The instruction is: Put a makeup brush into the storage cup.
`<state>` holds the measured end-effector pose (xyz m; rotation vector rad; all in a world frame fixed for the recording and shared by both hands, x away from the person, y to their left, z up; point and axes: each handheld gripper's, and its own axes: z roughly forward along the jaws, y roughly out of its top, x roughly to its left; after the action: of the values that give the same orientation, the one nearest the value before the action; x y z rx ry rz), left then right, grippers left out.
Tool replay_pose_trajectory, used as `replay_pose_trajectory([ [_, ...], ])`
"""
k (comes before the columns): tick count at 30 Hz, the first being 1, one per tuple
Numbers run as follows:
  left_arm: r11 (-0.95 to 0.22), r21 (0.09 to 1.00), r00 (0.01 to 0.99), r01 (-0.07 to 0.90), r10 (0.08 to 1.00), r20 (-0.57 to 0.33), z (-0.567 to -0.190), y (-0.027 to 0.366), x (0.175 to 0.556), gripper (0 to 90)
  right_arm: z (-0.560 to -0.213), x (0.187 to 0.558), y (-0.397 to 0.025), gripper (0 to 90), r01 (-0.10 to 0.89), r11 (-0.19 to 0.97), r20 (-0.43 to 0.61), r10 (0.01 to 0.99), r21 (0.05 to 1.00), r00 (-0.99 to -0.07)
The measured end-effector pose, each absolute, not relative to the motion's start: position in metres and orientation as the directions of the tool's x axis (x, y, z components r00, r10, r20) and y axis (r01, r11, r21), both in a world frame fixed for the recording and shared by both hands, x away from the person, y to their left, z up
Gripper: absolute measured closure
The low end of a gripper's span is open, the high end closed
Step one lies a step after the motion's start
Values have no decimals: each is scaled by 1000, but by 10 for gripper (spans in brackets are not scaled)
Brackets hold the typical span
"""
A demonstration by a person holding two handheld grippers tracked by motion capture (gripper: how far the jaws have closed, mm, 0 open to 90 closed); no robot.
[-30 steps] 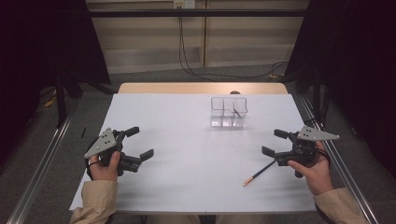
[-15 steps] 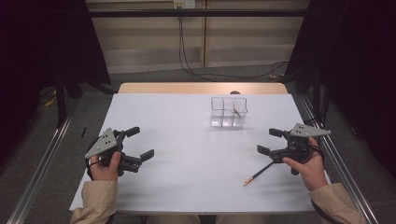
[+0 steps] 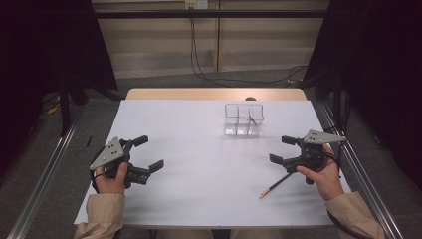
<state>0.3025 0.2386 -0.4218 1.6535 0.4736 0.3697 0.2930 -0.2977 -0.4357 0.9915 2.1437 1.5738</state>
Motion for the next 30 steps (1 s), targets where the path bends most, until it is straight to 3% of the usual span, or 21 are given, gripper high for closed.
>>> replay_pose_trajectory([
  [11, -108, 990, 860, 87, 509, -20, -420, 239, 301, 4, -436, 295, -294, 65, 361, 187, 154, 662, 914, -733],
  [30, -114, 989, 859, 91, 512, -20, -421, 239, 301, 4, -435, 301, -288, 68, 421, 365, 146, 586, 830, -797],
])
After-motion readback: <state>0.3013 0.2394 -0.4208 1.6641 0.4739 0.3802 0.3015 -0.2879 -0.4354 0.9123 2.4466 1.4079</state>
